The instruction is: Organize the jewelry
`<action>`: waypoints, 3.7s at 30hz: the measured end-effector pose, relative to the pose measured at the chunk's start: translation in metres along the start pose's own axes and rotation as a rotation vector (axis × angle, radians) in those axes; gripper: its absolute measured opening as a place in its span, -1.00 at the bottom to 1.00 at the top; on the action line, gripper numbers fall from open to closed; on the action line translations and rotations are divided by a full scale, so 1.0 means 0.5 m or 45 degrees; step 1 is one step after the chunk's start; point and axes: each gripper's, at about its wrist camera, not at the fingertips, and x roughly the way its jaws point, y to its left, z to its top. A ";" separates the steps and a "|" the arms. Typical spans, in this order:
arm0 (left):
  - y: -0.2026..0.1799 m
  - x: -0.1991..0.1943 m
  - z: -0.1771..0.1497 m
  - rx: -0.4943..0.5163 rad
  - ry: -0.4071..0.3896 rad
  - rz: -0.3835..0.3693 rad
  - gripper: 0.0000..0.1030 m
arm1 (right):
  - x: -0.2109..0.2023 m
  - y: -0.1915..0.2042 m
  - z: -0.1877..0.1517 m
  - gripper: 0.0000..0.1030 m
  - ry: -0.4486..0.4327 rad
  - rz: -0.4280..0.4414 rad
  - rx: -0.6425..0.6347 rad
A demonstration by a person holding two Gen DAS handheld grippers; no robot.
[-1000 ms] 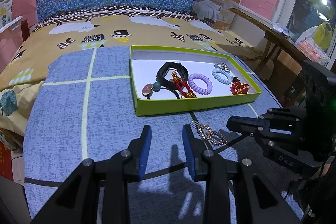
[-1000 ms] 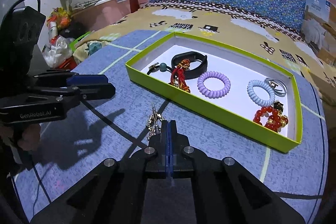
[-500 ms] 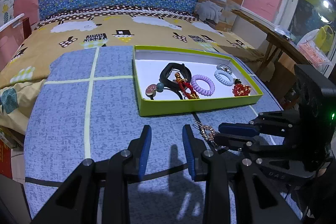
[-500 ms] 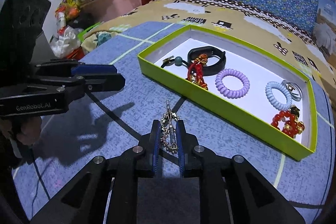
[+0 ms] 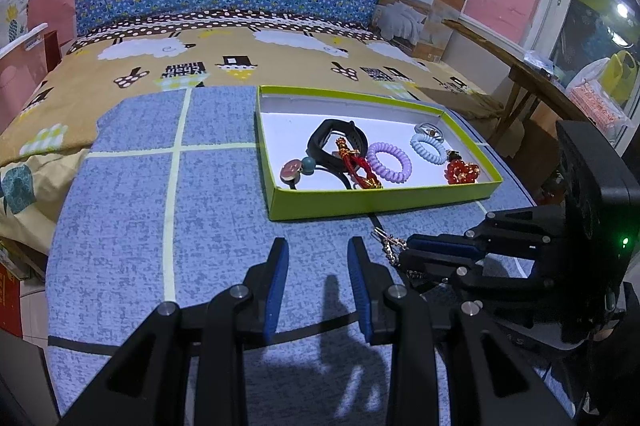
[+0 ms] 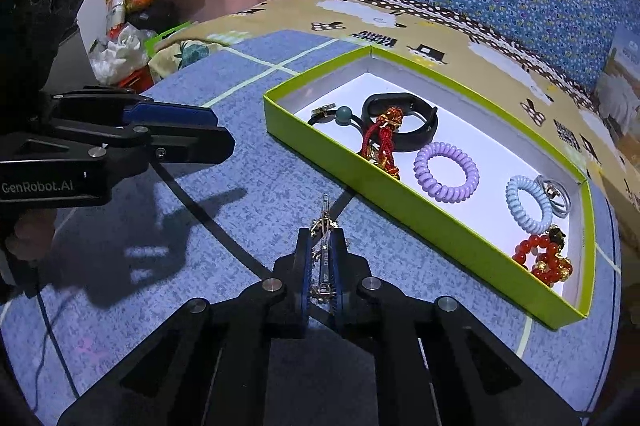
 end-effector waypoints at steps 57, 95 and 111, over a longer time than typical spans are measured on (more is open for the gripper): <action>-0.091 0.189 0.143 0.123 0.068 0.061 -0.80 | 0.013 -0.228 0.059 -0.94 -0.106 -0.100 0.397; -0.120 -0.036 -0.006 0.074 -0.095 0.133 -0.34 | -0.206 -0.113 -0.085 -0.68 -0.225 -0.178 0.481; -0.171 -0.123 -0.100 0.090 -0.141 0.197 -0.26 | -0.268 -0.027 -0.167 -0.23 -0.236 -0.234 0.496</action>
